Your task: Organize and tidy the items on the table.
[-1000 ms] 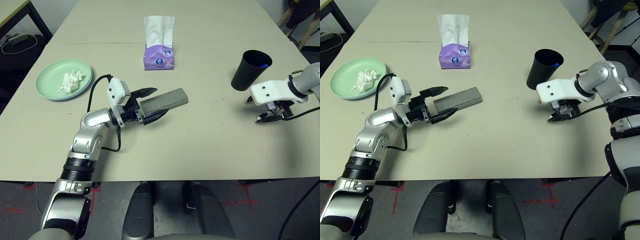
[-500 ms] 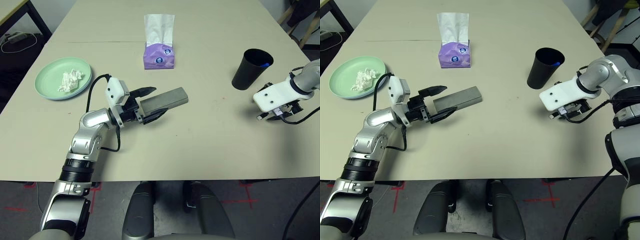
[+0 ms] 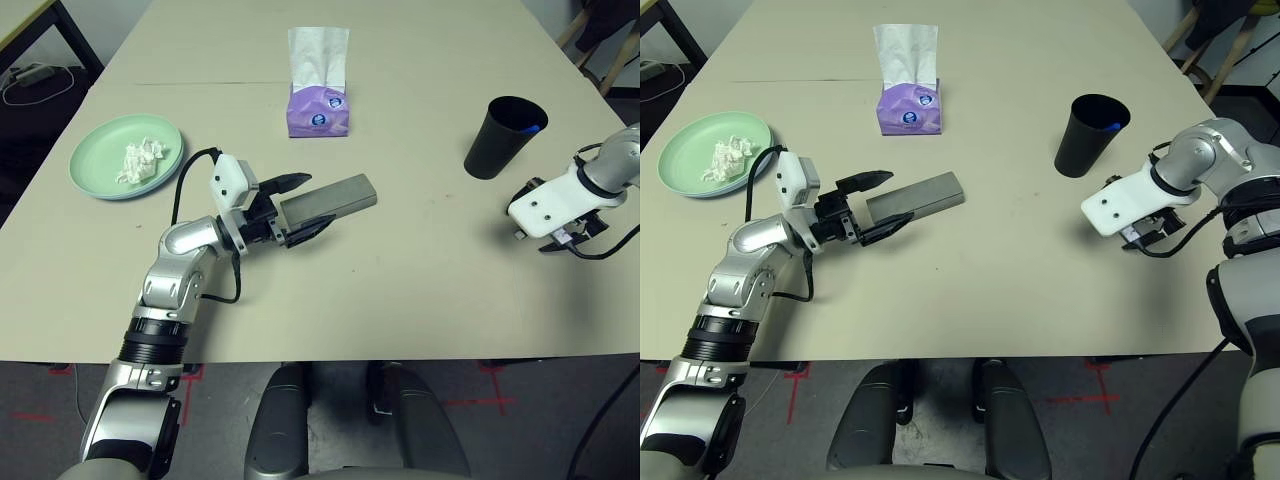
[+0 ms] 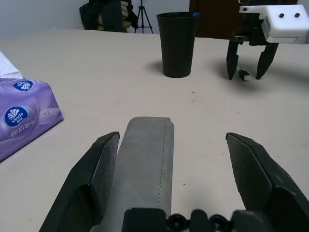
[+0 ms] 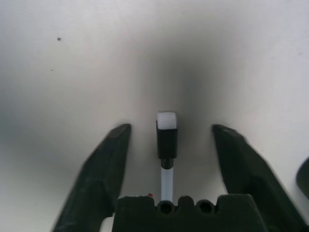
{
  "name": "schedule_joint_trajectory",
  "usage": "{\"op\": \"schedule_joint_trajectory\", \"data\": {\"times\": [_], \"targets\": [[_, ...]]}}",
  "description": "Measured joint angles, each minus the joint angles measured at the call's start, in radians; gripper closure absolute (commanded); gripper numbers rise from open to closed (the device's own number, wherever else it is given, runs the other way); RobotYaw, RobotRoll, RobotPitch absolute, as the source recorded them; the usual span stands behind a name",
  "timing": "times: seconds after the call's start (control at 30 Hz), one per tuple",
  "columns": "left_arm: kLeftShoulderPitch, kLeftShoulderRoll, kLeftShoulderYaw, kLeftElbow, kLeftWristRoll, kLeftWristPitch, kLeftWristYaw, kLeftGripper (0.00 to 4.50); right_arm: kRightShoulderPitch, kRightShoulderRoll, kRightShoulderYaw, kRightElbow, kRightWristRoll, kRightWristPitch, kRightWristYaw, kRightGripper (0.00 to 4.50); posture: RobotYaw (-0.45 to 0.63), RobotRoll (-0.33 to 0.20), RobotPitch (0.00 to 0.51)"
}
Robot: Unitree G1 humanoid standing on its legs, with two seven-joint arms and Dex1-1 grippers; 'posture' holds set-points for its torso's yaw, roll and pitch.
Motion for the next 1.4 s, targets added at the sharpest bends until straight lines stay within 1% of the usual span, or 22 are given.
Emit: {"op": "schedule_joint_trajectory", "data": {"times": [0.03,0.07,0.13,0.17,0.2,0.33,0.4,0.47,0.57,0.6,0.7,0.77,0.83,0.93,0.97,1.03,1.1,1.23,1.3,1.4], "targets": [[0.000,0.001,0.000,0.000,0.000,0.000,0.000,0.00,0.000,0.000,0.000,0.000,0.001,0.000,0.003,2.49,0.18,0.000,0.226],[0.000,0.001,0.000,0.000,0.000,0.000,0.000,0.00,0.000,0.000,-0.001,0.000,0.003,0.000,0.005,2.81,0.17,0.000,0.222],[0.000,0.002,0.001,0.000,0.000,0.000,0.000,0.00,-0.001,0.001,-0.003,0.000,0.011,0.000,0.025,3.68,0.17,0.000,0.217],[0.000,0.002,0.001,0.000,0.000,0.000,0.000,0.00,-0.001,0.001,-0.003,0.000,0.013,0.000,0.041,4.01,0.17,0.000,0.214],[0.000,0.002,0.002,0.000,0.000,0.000,0.000,0.00,-0.001,0.001,-0.003,0.000,0.015,0.000,0.054,4.08,0.17,0.000,0.214],[-0.007,0.002,0.006,0.000,0.000,0.000,-0.001,0.00,-0.001,0.000,-0.004,0.000,0.031,0.005,0.104,4.08,0.15,0.000,0.203],[-0.024,0.002,0.006,0.002,0.000,-0.002,-0.006,0.00,-0.002,0.000,-0.026,-0.003,0.069,0.026,0.158,4.08,0.15,0.000,0.197],[-0.034,0.002,0.007,0.008,0.000,-0.007,-0.012,0.00,-0.011,0.001,-0.042,-0.010,0.140,0.092,0.207,4.08,0.14,0.000,0.193],[-0.044,0.002,0.007,0.037,0.000,-0.011,-0.021,0.00,-0.015,0.000,-0.043,-0.103,0.357,0.329,0.229,4.08,0.13,0.000,0.188],[-0.046,0.001,0.006,0.040,0.001,-0.013,-0.023,0.00,-0.011,-0.009,-0.034,-0.176,0.453,0.436,0.231,4.08,0.13,0.000,0.186],[-0.057,0.000,0.006,0.052,0.001,-0.021,-0.032,0.00,0.005,-0.046,-0.034,-0.401,0.690,0.715,0.232,4.08,0.12,0.000,0.179],[-0.066,-0.001,0.006,0.070,0.001,-0.025,-0.034,0.00,0.022,-0.047,-0.082,-0.519,0.801,0.879,0.233,4.08,0.11,0.000,0.173],[-0.068,-0.003,0.006,0.080,0.002,-0.028,-0.040,0.00,0.052,-0.032,-0.166,-0.607,0.881,1.031,0.223,4.08,0.10,0.000,0.170],[-0.085,-0.003,0.005,0.094,0.003,-0.034,-0.050,0.00,0.105,0.013,-0.302,-0.711,0.978,1.224,0.141,4.08,0.10,0.000,0.166],[-0.090,-0.003,0.006,0.101,0.003,-0.037,-0.052,0.00,0.115,0.026,-0.331,-0.734,0.999,1.266,0.111,4.08,0.10,0.000,0.166],[-0.095,-0.003,0.006,0.112,0.003,-0.040,-0.054,0.00,0.150,0.061,-0.415,-0.789,1.045,1.376,0.009,4.08,0.10,0.000,0.163],[-0.096,-0.003,0.006,0.114,0.003,-0.041,-0.055,0.00,0.182,0.095,-0.489,-0.824,1.063,1.437,-0.107,4.08,0.10,0.000,0.161],[-0.095,-0.003,0.006,0.113,0.003,-0.043,-0.056,0.00,0.233,0.205,-0.618,-0.857,1.065,1.448,-0.354,4.08,0.11,0.000,0.157],[-0.095,-0.003,0.006,0.113,0.003,-0.044,-0.056,0.00,0.246,0.274,-0.678,-0.863,1.059,1.414,-0.490,4.08,0.11,0.000,0.155],[-0.095,-0.003,0.006,0.113,0.003,-0.046,-0.056,0.00,0.259,0.355,-0.755,-0.872,1.055,1.335,-0.647,4.08,0.10,0.000,0.152]]}}
